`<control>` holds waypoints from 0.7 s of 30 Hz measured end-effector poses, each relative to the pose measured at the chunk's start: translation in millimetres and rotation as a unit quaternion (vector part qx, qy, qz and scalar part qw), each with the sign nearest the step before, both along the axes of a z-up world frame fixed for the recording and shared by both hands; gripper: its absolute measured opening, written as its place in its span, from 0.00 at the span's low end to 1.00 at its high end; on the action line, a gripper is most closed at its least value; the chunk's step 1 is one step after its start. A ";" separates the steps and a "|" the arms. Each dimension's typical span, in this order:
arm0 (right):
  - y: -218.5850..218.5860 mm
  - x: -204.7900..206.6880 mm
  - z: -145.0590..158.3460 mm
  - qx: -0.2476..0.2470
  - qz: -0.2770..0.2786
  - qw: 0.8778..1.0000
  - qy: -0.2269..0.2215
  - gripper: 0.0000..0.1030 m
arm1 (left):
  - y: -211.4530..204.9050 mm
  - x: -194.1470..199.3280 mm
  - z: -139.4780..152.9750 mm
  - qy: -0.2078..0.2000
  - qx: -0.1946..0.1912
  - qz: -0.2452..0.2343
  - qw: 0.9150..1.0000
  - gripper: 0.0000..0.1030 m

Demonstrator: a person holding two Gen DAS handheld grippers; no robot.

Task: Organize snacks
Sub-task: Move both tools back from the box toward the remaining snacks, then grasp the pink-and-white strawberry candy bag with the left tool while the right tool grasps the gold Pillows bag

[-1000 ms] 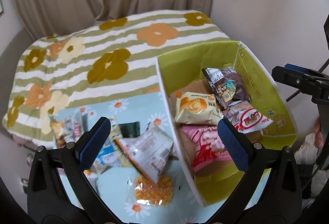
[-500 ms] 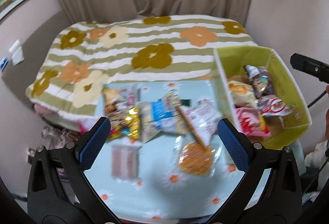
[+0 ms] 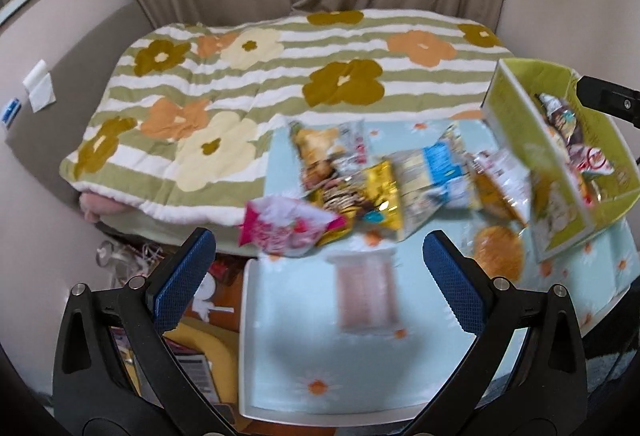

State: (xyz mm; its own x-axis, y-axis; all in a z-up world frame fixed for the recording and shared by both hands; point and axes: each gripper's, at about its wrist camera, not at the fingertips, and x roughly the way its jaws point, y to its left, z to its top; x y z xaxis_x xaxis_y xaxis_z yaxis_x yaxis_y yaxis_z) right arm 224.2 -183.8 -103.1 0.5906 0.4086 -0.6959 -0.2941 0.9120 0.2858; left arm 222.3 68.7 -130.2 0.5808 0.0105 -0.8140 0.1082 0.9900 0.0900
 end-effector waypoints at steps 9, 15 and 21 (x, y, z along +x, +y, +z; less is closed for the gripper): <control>76.6 16.2 -46.3 -0.001 -0.009 0.999 0.045 0.99 | 54.9 29.2 -64.7 0.020 0.005 -0.044 0.999 1.00; 106.3 25.1 -80.1 0.000 -0.010 0.997 0.071 0.99 | 52.7 45.7 -105.1 0.013 0.026 -0.099 0.995 1.00; 125.0 35.1 -98.3 -0.009 0.009 0.997 0.075 0.99 | 42.6 61.4 -126.9 0.008 0.037 -0.128 0.991 1.00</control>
